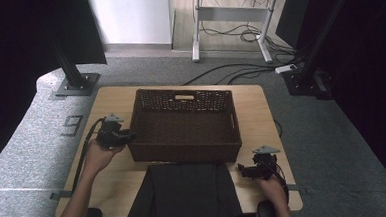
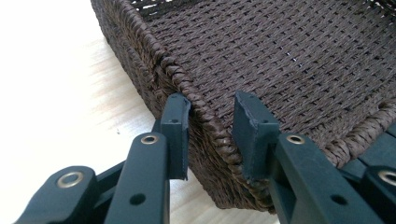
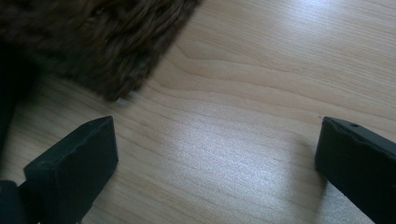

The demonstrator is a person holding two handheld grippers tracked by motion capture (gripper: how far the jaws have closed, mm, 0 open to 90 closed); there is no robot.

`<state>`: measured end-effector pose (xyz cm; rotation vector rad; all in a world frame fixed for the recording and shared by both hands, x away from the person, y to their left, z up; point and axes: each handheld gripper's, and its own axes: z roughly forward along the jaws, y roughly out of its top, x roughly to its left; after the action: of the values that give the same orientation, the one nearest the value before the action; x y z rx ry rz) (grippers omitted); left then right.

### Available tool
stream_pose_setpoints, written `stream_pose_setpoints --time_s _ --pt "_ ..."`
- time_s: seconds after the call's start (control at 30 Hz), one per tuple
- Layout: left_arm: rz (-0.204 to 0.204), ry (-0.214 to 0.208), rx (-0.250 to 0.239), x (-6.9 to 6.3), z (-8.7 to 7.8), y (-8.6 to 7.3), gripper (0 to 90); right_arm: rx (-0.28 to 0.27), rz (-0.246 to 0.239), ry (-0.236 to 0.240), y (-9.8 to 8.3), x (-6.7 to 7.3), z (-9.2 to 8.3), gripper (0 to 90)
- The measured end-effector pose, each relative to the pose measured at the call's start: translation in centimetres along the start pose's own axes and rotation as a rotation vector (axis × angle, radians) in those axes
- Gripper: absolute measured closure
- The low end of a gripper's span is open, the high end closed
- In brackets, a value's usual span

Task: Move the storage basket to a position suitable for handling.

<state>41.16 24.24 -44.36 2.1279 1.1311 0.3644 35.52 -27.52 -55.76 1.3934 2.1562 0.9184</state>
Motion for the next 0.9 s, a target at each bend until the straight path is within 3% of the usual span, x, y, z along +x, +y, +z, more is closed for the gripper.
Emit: stream_pose_setpoints --time_s 0.23,0.5,0.9 --pt "-0.002 0.016 0.000 -0.74 -0.49 -0.58 66.9 0.000 0.001 -0.001 -0.01 0.02 -0.01 0.0" --pt "0.014 -0.010 -0.001 -0.57 -0.53 -0.64 66.5 0.000 0.002 -0.001 -0.01 0.02 -0.01 0.0" --pt "0.036 0.005 -0.006 -0.87 -0.61 -0.67 64.4 0.000 0.002 -0.001 0.00 0.02 -0.01 0.0"
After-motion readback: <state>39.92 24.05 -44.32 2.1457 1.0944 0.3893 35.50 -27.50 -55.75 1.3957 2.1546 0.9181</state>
